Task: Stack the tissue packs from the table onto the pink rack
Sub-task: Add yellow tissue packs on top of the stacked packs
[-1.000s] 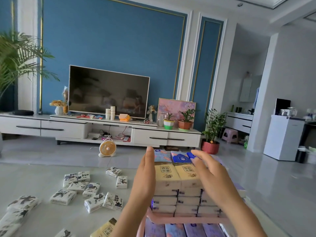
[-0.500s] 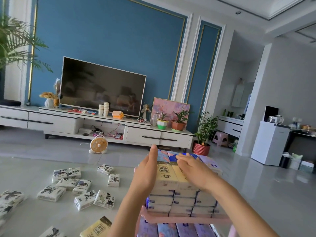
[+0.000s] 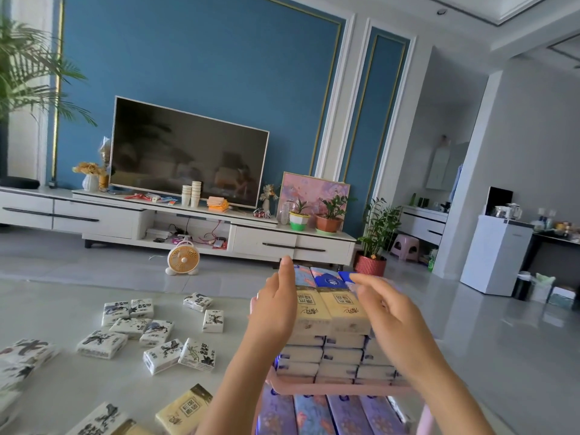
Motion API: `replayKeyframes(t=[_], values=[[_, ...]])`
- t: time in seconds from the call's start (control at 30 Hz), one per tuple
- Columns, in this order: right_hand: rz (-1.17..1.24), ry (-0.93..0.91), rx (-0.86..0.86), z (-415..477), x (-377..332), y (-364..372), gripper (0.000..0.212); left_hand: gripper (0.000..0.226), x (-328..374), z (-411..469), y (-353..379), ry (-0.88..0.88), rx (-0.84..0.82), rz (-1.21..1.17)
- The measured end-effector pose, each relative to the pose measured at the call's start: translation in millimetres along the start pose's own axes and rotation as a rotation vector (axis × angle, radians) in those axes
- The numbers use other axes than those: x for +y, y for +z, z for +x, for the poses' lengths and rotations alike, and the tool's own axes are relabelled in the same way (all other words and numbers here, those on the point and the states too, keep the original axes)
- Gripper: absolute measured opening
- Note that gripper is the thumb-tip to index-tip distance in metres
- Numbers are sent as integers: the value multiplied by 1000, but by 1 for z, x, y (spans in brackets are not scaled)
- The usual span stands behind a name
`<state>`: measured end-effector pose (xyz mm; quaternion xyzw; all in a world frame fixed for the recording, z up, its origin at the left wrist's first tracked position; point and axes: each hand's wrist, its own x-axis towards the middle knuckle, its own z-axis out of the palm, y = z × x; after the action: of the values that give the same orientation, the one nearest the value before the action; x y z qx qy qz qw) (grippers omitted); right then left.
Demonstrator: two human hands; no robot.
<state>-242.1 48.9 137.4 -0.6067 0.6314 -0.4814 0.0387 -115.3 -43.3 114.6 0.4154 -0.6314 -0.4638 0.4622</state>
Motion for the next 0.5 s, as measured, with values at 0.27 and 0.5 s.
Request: replayKeyframes(t=[0.27, 0.5], values=[[-66, -24, 114, -17, 6, 8, 34, 72, 6, -11, -1, 47, 119, -48], [-62, -28, 47, -18, 8, 9, 35, 59, 12, -12, 1, 119, 248, -110]])
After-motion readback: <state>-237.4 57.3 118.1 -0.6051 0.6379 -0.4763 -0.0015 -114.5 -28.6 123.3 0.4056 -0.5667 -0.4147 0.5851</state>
